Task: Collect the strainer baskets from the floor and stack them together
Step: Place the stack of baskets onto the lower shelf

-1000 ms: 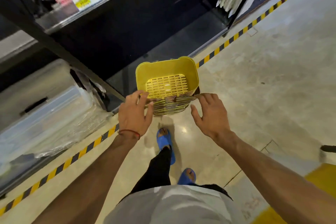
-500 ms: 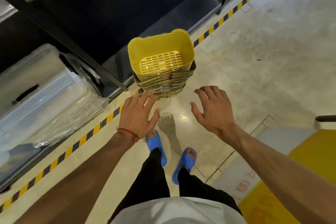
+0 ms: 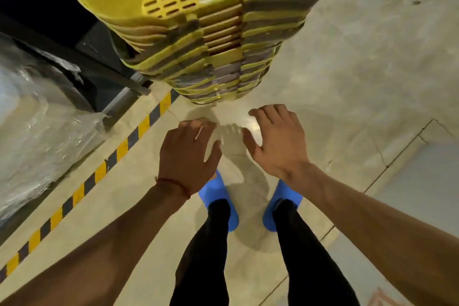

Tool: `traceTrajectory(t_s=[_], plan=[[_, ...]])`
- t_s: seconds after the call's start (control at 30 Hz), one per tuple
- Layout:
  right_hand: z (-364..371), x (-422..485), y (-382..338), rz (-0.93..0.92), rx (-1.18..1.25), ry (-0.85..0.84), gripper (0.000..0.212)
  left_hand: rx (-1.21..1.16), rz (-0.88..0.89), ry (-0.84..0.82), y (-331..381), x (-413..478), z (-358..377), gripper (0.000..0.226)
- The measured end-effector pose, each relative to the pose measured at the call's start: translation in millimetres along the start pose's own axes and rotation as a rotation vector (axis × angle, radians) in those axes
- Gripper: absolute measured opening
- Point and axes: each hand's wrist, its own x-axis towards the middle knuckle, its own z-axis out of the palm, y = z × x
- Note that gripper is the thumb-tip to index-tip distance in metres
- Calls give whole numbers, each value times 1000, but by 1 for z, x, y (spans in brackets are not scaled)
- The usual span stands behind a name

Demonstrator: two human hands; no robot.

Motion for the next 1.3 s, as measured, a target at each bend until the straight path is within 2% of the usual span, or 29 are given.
traceTrajectory(t_s=[0.1, 0.3, 0.6, 0.77, 0.93, 1.03, 1.17, 1.23, 1.3], plan=[[69, 17, 35, -10, 39, 33, 44, -4, -70, 16, -15, 13, 77, 38], [183, 69, 111, -52, 50, 115, 46, -89, -155, 163, -44, 49, 209, 37], [289, 126, 172, -145, 193, 306, 46, -157, -121, 417, -66, 90, 333, 34], [310, 136, 182, -176, 281, 423, 41, -159, -116, 537, -77, 100, 353, 35], [292, 127, 173, -82, 471, 510, 48, -392, -213, 735, -78, 94, 331, 28], [272, 126, 163, -20, 613, 591, 53, -547, -271, 916, -79, 93, 312, 30], [249, 140, 147, 47, 891, 642, 63, -711, -354, 1138, -87, 105, 298, 48], [243, 149, 141, 78, 962, 612, 66, -790, -416, 1179, -94, 116, 295, 60], [242, 157, 134, 111, 1039, 562, 74, -903, -490, 1152, -99, 125, 291, 72]])
